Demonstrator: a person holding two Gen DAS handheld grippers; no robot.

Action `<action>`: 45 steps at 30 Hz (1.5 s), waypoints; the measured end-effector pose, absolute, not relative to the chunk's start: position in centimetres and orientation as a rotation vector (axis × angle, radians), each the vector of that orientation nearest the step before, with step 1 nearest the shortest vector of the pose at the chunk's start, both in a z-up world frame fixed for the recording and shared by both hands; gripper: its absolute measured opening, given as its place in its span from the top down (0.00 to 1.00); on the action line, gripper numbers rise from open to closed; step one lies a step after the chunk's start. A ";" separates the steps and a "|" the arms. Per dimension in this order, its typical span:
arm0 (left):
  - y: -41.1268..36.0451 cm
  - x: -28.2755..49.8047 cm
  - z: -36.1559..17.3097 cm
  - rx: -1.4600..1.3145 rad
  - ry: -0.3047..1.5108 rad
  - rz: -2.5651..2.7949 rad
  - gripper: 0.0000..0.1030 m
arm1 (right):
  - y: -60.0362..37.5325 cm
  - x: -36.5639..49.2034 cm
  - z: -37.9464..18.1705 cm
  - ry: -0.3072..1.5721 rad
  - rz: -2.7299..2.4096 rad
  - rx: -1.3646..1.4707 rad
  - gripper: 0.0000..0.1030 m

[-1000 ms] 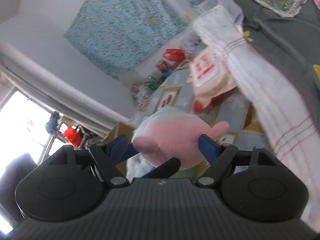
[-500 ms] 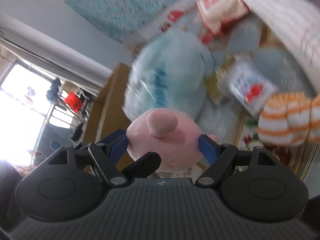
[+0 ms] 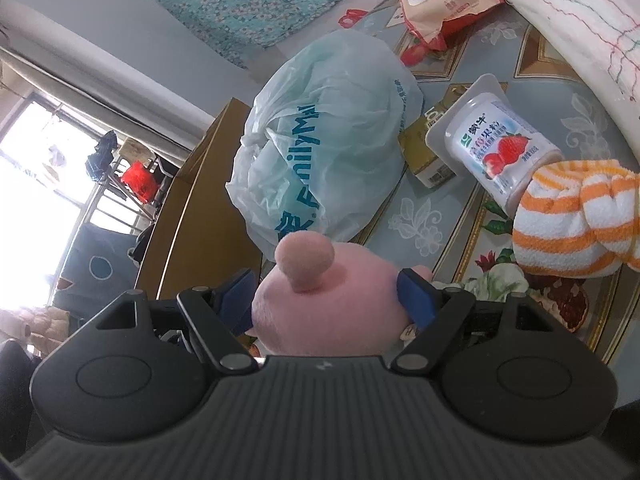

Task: Organize soft objects
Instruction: 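Lift the pink plush bunny off the pile with the right tool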

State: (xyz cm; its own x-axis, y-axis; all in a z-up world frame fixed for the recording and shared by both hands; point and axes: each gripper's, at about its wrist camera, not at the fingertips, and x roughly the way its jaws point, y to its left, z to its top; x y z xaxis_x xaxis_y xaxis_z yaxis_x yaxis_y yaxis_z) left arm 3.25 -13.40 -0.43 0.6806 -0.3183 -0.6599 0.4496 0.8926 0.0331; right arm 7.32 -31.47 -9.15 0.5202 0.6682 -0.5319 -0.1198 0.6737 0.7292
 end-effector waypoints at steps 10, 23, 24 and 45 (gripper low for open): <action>-13.8 1.9 -0.8 0.177 0.726 -0.534 0.27 | -31.7 7.6 -9.5 0.886 0.531 0.662 0.23; -11.3 0.5 -1.5 0.091 0.702 -0.659 0.27 | -30.6 7.4 -9.0 0.858 0.537 0.570 0.23; -11.0 0.3 -1.5 0.090 0.695 -0.656 0.27 | -30.4 7.4 -9.0 0.859 0.537 0.561 0.23; -8.2 3.8 -5.6 -0.068 0.781 -0.739 0.20 | -30.2 6.0 -8.2 0.741 0.447 0.582 0.27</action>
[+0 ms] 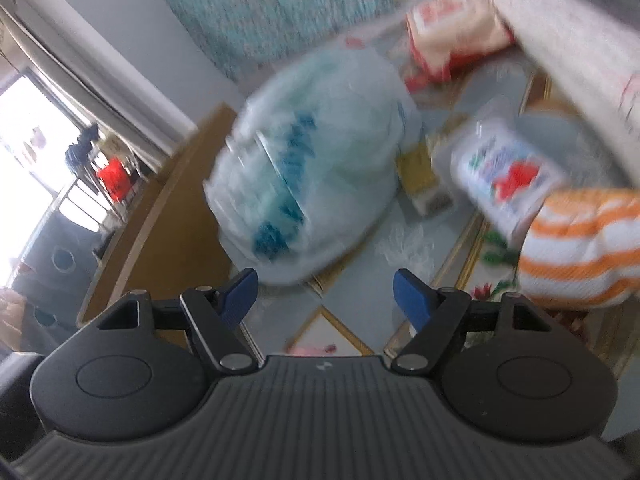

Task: Organize soft objects
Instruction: 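Lift the pink plush bunny off the pile with the right tool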

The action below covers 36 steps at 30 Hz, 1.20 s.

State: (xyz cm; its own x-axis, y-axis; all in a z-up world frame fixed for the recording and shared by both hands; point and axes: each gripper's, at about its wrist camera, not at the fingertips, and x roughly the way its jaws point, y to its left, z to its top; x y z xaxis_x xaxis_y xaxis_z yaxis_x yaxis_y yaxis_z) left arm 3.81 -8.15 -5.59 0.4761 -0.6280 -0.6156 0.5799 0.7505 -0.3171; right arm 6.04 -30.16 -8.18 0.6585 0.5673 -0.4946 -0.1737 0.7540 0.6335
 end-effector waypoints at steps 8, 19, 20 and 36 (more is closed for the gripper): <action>-7.0 4.5 -5.2 -0.102 0.766 -0.717 0.20 | -36.8 -3.2 -7.4 0.607 0.404 0.862 0.26; -7.0 4.4 -5.1 -0.104 0.767 -0.711 0.20 | -36.7 -6.6 -19.4 0.738 0.304 1.369 0.26; -7.1 4.3 -5.1 -0.097 0.764 -0.711 0.20 | -36.3 -6.1 -20.0 0.746 0.303 1.382 0.27; -5.8 6.6 -4.0 -0.170 0.789 -0.779 0.20 | -35.6 -3.3 -19.9 0.681 0.410 1.368 0.43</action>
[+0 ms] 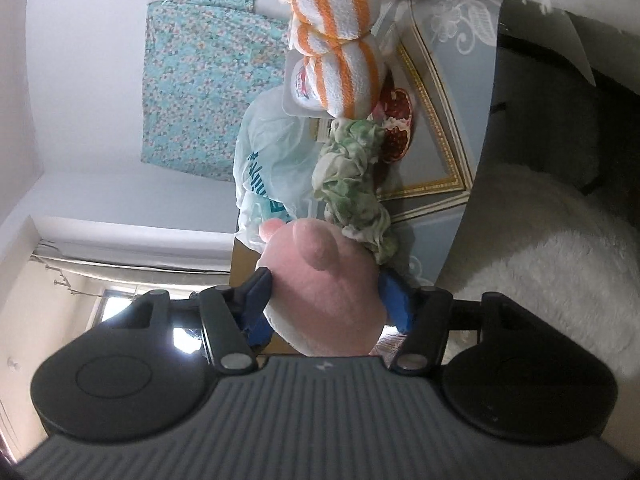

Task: Organize soft objects
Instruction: 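Lift the pink plush bunny off the pile with the right tool, then carry the bunny into the cardboard box and open the right tool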

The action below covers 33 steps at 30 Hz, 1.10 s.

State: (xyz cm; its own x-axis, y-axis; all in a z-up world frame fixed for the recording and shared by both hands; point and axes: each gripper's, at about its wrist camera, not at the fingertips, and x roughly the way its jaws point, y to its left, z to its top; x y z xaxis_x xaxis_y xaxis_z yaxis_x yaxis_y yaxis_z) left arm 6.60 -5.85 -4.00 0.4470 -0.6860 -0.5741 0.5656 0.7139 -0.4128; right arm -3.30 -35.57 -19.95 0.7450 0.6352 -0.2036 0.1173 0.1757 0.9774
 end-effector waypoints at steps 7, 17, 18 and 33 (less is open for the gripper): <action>-6.8 8.7 -4.9 -0.226 0.841 -0.827 0.20 | -36.5 -3.5 -19.7 0.669 0.415 1.340 0.45; -8.0 6.9 -4.8 -0.105 0.861 -0.860 0.18 | -36.6 -3.1 -17.8 0.667 0.427 1.252 0.52; -8.0 6.5 -4.7 -0.091 0.857 -0.853 0.18 | -36.5 -3.2 -17.6 0.669 0.427 1.243 0.53; -1.3 3.3 3.2 -0.177 0.618 -0.631 0.18 | -29.9 3.5 -5.0 0.634 0.657 0.937 0.53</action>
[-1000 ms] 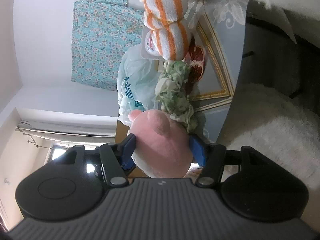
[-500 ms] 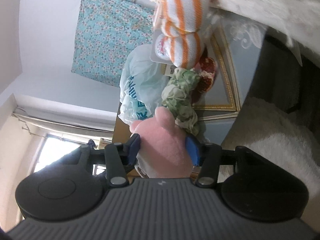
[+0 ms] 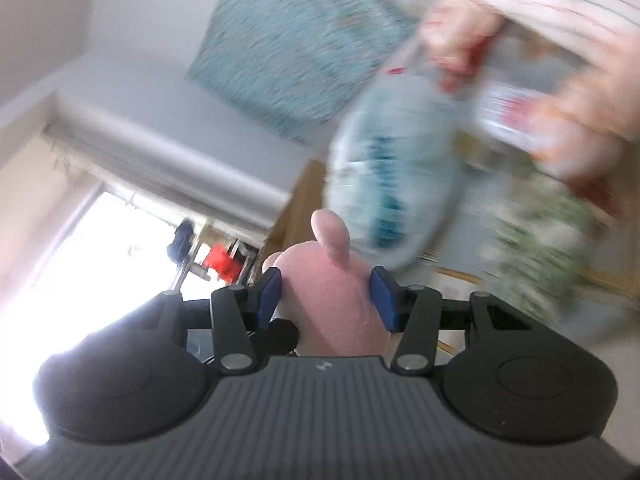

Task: Organize soft objects
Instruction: 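Carry the bunny into the cardboard box and open the right tool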

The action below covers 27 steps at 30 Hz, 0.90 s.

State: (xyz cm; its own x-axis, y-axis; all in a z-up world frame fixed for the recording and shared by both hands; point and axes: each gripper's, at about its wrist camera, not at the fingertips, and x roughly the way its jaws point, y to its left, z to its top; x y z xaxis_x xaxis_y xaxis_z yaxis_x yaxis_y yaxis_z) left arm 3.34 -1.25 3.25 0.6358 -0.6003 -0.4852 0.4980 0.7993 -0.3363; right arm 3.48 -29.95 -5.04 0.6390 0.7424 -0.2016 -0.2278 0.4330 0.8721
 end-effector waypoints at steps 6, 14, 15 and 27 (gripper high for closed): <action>5.0 3.8 8.4 -0.219 0.524 -0.416 0.18 | -22.2 10.6 1.7 0.662 0.887 0.761 0.53; 13.7 9.5 9.5 -0.411 0.587 -0.196 0.18 | -10.6 21.7 6.2 0.787 1.018 0.541 0.52; 14.6 10.6 9.0 -0.447 0.614 -0.178 0.17 | -9.6 22.6 6.3 0.807 1.014 0.514 0.53; 17.4 18.0 1.8 -0.599 0.864 -0.028 0.19 | 0.0 28.1 3.1 0.957 0.882 0.117 0.53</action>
State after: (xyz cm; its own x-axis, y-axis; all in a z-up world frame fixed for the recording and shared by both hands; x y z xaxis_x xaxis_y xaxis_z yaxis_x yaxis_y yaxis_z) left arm 18.05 17.42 1.77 0.6599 -0.2587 -0.7054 -0.2128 0.8360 -0.5057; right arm 28.15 -0.04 3.13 0.2673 0.6998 -0.6625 -0.6032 0.6576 0.4513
